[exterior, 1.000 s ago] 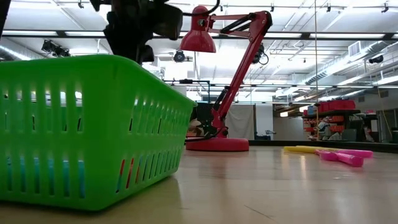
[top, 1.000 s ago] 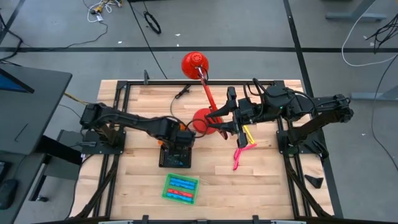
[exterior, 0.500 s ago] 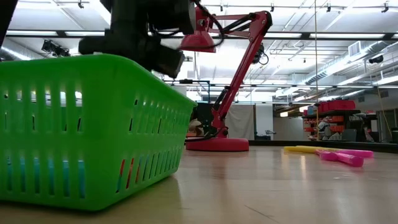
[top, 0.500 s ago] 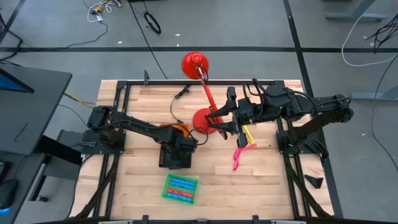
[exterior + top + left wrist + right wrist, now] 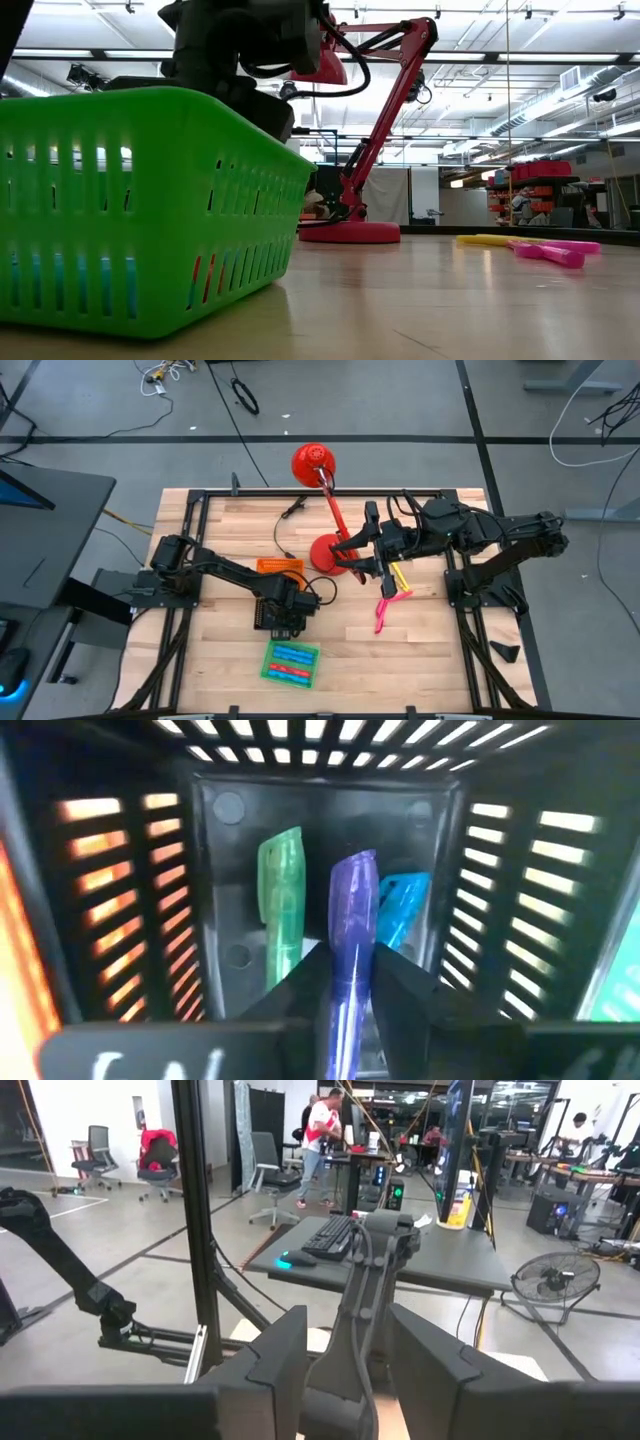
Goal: Pick & Place Markers
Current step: Put the purple pen into the black bin, then put the pink pen into the bin
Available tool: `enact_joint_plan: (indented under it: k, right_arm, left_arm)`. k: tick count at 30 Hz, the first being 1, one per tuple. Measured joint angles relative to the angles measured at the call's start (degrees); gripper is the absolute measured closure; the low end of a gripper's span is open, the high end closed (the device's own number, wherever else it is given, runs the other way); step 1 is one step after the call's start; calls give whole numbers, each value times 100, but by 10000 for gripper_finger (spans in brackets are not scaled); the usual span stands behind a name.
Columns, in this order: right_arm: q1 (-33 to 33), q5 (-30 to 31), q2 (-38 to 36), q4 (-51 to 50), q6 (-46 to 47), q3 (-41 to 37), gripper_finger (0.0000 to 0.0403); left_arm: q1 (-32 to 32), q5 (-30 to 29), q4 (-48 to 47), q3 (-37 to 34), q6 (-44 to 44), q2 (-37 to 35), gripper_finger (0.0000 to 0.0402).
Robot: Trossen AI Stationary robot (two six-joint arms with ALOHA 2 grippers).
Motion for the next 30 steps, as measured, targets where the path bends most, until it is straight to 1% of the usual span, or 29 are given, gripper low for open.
enact_joint_plan:
  k: [5, 14, 17, 20, 23, 30]
  right_arm:
    - [0, -20, 2, 1, 0, 0, 263]
    - [0, -24, 2, 0, 36, 0, 263]
    - [0, -22, 2, 0, 132, 0, 263]
    - [0, -22, 2, -26, 152, 0, 263]
    - [0, -19, 2, -37, 153, 0, 263]
    - [4, -19, 2, -58, 155, 0, 263]
  left_arm:
    - [1, 62, -26, -1, 2, 2, 290]
    - [50, -40, -96, -3, 19, -65, 228]
    - [91, -42, -175, -5, 15, -195, 206]
    - [144, 23, -186, -5, -15, -488, 189]
    - [166, -59, -55, -5, -133, -869, 183]
    - [58, -749, 678, -5, -130, -1755, 193]
